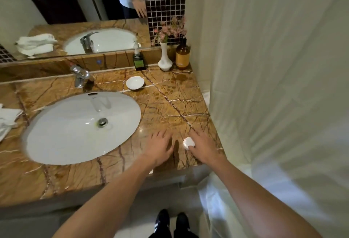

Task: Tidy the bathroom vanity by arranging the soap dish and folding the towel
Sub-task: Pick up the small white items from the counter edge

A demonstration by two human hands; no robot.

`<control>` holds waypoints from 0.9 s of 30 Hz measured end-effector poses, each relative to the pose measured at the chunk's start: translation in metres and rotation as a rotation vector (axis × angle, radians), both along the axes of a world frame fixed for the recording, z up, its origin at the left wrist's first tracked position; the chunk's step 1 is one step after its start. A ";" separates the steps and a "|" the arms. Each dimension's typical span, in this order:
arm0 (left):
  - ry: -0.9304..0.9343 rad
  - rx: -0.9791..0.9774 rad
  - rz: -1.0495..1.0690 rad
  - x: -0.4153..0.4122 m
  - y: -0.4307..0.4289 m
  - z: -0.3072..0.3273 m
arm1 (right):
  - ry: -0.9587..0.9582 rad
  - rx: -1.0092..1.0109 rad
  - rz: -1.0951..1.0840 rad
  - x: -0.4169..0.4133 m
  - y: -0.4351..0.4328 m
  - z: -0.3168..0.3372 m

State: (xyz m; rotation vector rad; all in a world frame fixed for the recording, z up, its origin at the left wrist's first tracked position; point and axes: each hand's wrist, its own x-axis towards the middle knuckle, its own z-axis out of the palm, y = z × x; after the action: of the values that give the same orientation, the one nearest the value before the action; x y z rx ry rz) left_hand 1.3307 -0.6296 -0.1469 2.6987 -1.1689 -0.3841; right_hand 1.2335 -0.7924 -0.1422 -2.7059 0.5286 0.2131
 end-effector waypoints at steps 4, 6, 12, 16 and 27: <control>0.022 -0.018 -0.018 -0.012 -0.005 -0.008 | 0.021 0.010 0.017 0.000 0.003 -0.007; 0.031 -0.034 -0.022 -0.015 -0.006 -0.011 | 0.014 0.035 0.022 0.005 0.008 -0.011; 0.088 -0.058 -0.016 -0.010 -0.006 -0.018 | 0.000 0.008 0.030 0.017 0.015 -0.023; 0.102 -0.098 -0.044 -0.010 -0.015 -0.023 | -0.059 0.068 -0.009 0.015 0.012 -0.022; 0.091 -0.053 -0.081 -0.024 -0.068 -0.035 | -0.070 0.106 -0.293 -0.032 -0.037 -0.012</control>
State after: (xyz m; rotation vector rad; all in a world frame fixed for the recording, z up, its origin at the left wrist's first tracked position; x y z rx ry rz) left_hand 1.3069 -0.6981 -0.1823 2.5661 -1.2468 -0.4759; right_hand 1.2011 -0.8294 -0.1539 -2.4859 0.8564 0.0646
